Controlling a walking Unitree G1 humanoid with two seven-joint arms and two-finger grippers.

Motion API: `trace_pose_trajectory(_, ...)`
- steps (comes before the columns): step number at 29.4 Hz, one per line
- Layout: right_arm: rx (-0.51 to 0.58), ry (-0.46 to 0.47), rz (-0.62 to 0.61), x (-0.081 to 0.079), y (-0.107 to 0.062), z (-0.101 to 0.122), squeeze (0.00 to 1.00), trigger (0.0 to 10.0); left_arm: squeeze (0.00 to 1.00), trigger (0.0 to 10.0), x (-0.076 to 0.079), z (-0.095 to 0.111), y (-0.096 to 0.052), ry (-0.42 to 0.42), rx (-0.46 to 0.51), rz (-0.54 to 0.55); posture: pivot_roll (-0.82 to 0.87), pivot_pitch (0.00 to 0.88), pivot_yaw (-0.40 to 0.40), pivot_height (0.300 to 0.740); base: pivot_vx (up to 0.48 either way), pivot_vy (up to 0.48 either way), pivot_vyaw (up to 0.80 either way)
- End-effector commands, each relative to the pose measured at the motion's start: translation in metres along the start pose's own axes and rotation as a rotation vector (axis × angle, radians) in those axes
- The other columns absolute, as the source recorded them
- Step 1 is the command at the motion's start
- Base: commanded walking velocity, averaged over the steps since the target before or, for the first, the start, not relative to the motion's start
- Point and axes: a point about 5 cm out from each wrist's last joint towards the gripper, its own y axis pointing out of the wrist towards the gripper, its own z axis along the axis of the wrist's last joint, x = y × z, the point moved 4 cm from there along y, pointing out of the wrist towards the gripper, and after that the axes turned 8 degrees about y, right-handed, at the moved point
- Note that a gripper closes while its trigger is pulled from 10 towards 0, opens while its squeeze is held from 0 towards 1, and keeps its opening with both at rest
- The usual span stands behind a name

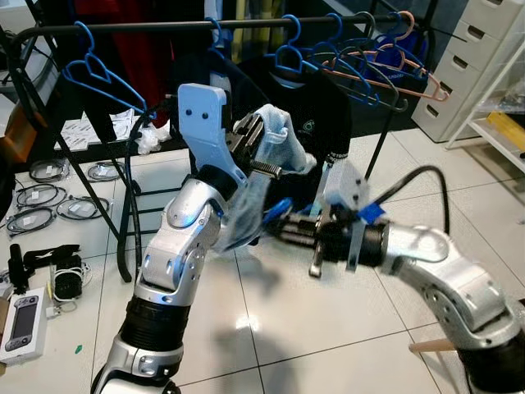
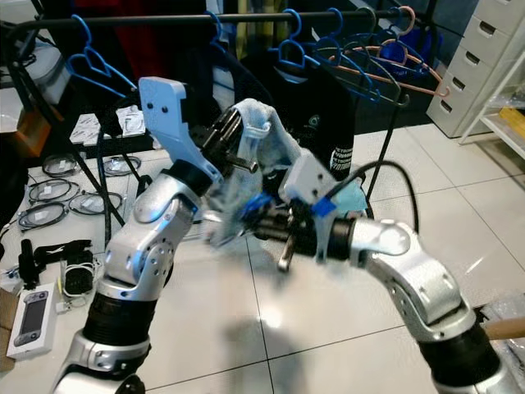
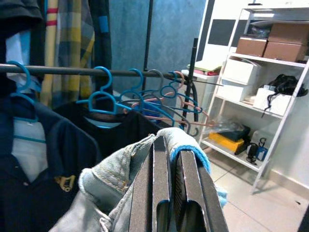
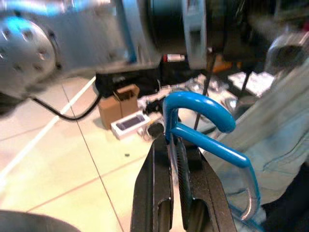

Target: Hang hanger

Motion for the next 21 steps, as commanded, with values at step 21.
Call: trace_pose_trajectory(21, 0.477, 0.14, -0.531, 0.095, -0.071, 0.066, 0.0, 0.0, 0.0, 10.0, -0.008, 0.015, -0.014, 0.019, 0.067, -0.071, -0.08, 0.162, 0.021, 0.74, 0.0, 0.0, 0.0)
